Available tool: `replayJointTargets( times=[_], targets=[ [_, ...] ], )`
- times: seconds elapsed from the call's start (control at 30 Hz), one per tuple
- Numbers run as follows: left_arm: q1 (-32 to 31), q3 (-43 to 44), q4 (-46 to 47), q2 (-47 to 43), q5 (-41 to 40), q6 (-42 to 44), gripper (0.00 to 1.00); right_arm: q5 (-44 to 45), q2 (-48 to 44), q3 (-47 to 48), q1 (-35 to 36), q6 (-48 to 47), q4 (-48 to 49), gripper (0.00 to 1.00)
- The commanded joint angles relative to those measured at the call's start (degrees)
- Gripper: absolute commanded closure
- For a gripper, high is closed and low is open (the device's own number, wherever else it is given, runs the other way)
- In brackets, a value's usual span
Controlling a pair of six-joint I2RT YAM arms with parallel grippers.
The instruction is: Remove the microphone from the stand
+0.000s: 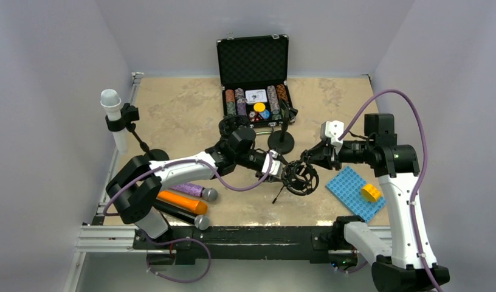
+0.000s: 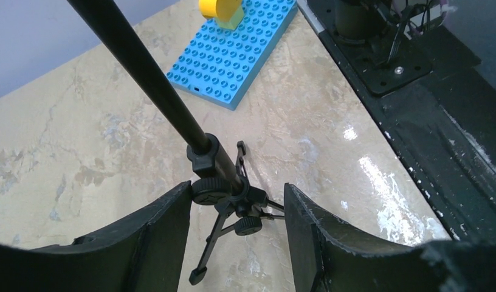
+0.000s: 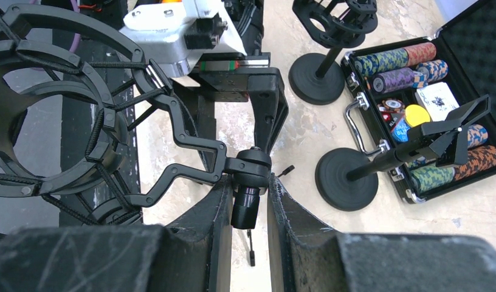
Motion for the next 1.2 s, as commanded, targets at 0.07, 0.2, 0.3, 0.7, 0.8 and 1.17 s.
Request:
replayJointTargets(
  times=[0.07, 0.2, 0.3, 0.7, 0.8, 1.17],
  targets=[
    [-0.78, -2.74, 0.69, 1.40, -0.39, 4.89, 0.43, 1.07, 0.84, 0.97, -0.07, 0.00, 0.43, 1.00],
    [-0.81, -5.72, 2.28, 0.16, -0.78, 3.94, 0.46, 1.18, 0.89, 0.97, -0.08, 0.00, 0.43, 1.00],
    [-0.81, -7.56, 5.41, -1.85, -2.40, 0.44, 0.45, 1.20, 0.89, 0.73, -0.10, 0.03, 0.43, 1.00],
    [-0.59, -5.53, 12.14, -7.26, -12.03, -10.68, 0.38, 1.11, 1.16, 1.15, -0.06, 0.01, 0.34, 1.00],
    [-0.59, -5.29, 12.22, -6.95, -10.75, -10.32, 0.38, 1.11, 1.15, 1.20, -0.13, 0.05, 0.34, 1.00],
    [-1.12, -3.59, 11.15, -2.75, -1.07, -11.34, 0.39, 1.44, 1.06, 0.67, -0.06, 0.28, 0.52, 1.00]
  ],
)
